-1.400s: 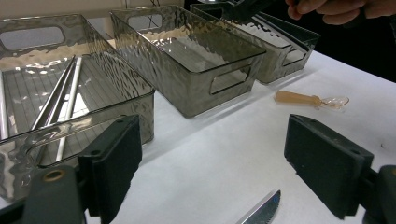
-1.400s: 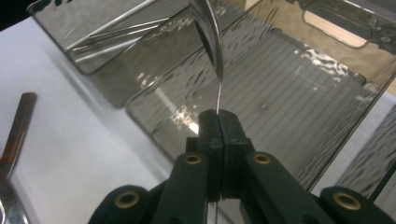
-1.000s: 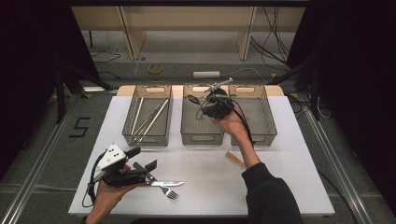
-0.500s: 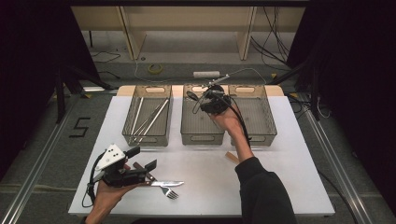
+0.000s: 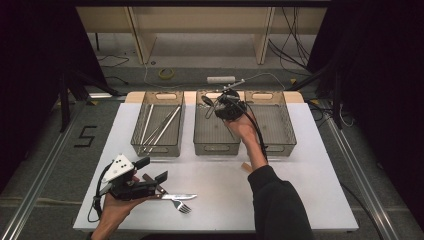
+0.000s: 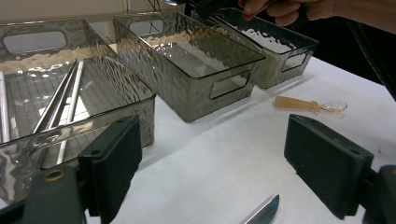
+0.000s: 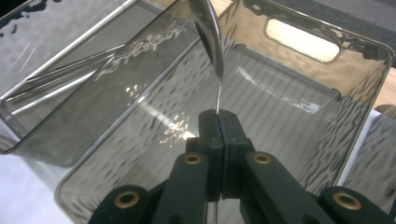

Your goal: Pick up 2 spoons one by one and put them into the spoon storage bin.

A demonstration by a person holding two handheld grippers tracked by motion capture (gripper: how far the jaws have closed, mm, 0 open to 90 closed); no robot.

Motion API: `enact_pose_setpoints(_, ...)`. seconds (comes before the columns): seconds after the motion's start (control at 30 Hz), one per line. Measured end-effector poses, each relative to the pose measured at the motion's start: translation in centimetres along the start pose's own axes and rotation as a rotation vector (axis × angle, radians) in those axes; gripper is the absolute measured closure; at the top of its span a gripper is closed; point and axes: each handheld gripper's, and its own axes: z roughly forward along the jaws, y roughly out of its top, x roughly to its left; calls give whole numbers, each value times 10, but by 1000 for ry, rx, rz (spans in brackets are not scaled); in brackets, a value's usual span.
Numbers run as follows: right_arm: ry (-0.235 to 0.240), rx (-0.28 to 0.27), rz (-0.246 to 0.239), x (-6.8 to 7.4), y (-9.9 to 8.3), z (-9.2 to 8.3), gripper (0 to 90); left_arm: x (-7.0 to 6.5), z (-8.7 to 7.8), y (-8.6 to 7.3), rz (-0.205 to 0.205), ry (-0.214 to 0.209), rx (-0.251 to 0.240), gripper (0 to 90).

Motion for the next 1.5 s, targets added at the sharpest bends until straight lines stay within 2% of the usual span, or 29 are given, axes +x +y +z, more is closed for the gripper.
enact_pose_setpoints(0.37,-22,16,31,-2,-1,16,900,0,-1,0,1,0,-2,186)
enact_pose_setpoints(0.7,-34,27,20,1,-2,28,900,1,-1,0,0,3,0,186)
enact_pose_setpoints(1.07,-26,51,34,1,-5,38,889,0,-1,0,0,2,3,186)
enact_pose_setpoints(1.13,-14,48,54,2,-6,38,820,0,-1,0,1,1,6,186)
enact_pose_setpoints(1.2,18,39,81,2,-5,38,740,1,-1,0,-1,3,4,186)
enact_pose_setpoints(1.37,36,31,77,2,-4,32,659,1,-2,0,-2,5,4,186)
enact_pose_setpoints(1.5,48,17,66,-1,-5,19,590,2,-2,-1,0,7,8,186)
